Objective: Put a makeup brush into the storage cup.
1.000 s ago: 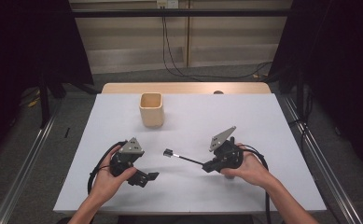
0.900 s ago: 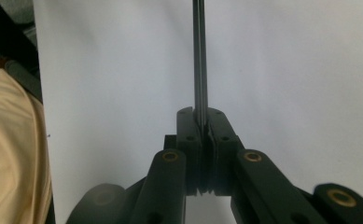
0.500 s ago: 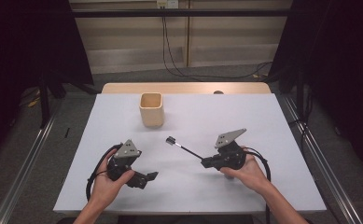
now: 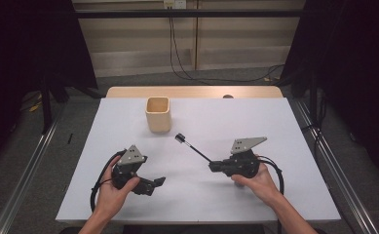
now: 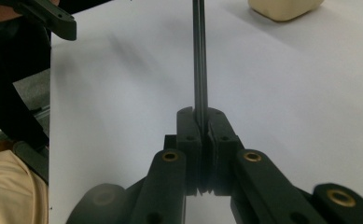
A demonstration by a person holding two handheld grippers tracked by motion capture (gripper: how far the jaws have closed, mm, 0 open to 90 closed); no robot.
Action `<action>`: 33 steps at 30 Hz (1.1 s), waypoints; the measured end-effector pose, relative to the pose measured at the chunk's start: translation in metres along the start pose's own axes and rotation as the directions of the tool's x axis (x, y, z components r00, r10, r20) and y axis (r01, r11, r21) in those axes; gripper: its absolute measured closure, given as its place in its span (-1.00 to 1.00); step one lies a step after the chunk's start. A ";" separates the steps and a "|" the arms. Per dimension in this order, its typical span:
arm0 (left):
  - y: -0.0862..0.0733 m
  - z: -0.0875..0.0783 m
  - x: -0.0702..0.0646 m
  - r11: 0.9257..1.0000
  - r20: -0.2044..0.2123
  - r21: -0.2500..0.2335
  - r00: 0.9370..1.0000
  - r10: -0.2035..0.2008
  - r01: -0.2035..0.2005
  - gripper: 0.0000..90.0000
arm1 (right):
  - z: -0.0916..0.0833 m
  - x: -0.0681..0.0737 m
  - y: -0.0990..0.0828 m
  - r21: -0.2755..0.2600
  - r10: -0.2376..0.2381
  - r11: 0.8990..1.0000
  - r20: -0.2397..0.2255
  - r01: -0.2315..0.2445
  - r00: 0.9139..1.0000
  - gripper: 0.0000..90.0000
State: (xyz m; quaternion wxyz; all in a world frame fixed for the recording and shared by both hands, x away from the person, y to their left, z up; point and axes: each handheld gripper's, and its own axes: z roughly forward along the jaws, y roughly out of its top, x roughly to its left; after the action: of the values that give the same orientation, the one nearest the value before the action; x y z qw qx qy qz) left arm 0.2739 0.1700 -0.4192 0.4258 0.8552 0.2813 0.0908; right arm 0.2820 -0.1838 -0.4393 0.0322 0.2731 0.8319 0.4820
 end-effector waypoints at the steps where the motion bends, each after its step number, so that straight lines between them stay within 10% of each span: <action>1: 0.000 0.000 0.000 1.000 0.002 -0.005 1.000 0.003 -0.003 -0.91 | 0.000 0.000 -0.001 -0.007 -0.001 1.000 -0.006 0.001 1.000 0.92; 33: 0.019 0.022 -0.025 0.982 0.034 -0.185 0.998 0.044 -0.037 -0.93 | 0.000 0.011 0.004 -0.167 -0.059 0.985 -0.054 0.049 0.997 0.92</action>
State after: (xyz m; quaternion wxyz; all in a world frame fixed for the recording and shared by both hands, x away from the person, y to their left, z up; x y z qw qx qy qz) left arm 0.2694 0.1323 -0.4158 0.5064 0.8191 0.2464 0.1090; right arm 0.2748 -0.1768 -0.4336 0.0431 0.2326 0.7968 0.5561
